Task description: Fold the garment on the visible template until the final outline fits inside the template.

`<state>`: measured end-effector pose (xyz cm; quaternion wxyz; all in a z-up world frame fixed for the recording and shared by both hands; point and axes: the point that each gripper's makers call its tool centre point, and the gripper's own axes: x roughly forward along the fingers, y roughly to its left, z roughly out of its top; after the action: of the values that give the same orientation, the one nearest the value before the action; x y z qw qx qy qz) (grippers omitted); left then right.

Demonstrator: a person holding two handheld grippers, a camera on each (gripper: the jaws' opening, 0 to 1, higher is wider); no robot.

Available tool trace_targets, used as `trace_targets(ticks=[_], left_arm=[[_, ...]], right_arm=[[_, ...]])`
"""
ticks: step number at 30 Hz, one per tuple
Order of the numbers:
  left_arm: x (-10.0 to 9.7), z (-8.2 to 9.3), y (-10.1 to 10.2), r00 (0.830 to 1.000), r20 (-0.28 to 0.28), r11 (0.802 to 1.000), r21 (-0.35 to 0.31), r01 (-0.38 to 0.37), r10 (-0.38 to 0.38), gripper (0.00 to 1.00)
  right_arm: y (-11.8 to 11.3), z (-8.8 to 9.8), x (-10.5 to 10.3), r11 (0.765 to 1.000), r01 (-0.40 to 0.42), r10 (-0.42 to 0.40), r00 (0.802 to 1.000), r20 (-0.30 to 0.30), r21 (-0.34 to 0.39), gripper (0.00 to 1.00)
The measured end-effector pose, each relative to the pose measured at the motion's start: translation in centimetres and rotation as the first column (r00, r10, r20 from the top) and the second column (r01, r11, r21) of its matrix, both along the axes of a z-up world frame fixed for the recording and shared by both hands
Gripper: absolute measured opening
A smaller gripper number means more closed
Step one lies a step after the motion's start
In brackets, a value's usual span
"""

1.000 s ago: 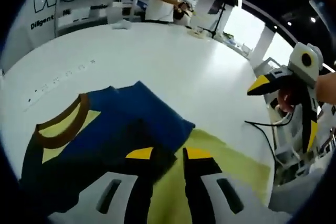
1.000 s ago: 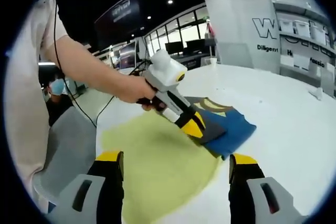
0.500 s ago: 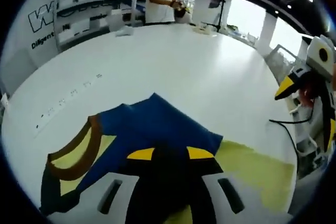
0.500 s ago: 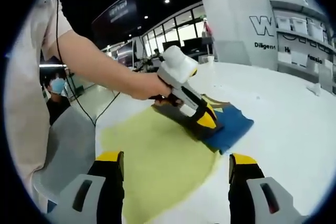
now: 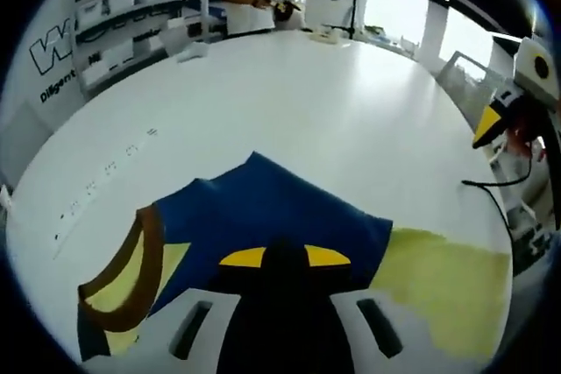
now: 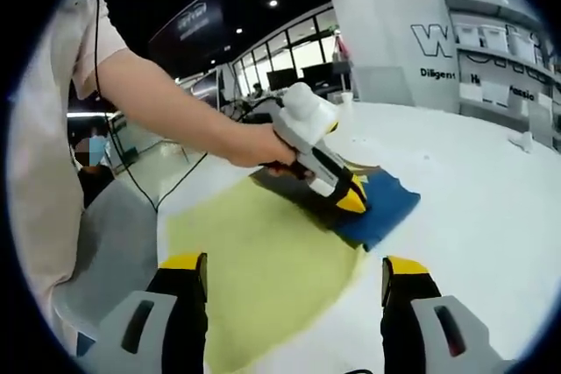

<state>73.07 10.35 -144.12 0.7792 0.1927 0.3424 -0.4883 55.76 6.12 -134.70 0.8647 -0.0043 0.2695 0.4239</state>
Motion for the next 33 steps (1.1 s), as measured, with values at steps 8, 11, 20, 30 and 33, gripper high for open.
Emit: trace_targets(ticks=[8,11,20,30,33], left_arm=[[0.5,0.2,0.3,1.000,-0.003,1.000,-0.011,-0.009,0.009,0.05],[0.5,1.1,0.1,1.000,0.003,0.999,-0.042,-0.009,0.010,0.05],[1.3,1.9,-0.9,0.997,-0.036,0.990,-0.127,-0.065,0.061,0.05],[-0.5,2.7,-3.1,0.994,-0.104,0.978,-0.202,-0.057,0.036,0.14],[-1.0,4.3,-2.5,0.993,-0.106,0.970,-0.231,-0.075,0.051,0.15]], right_arm=[[-0.1,-0.1,0.1,1.000,0.009,-0.009,1.000,0.000,0.009,0.79],[0.1,-0.1,0.2,1.000,0.006,-0.006,1.000,0.000,0.012,0.79],[-0.1,0.2,0.5,1.000,0.006,-0.006,1.000,0.003,0.014,0.79],[-0.2,0.6,0.4,1.000,0.007,-0.007,1.000,0.003,0.007,0.79],[0.1,0.9,0.6,1.000,-0.001,0.001,1.000,0.010,0.006,0.79]])
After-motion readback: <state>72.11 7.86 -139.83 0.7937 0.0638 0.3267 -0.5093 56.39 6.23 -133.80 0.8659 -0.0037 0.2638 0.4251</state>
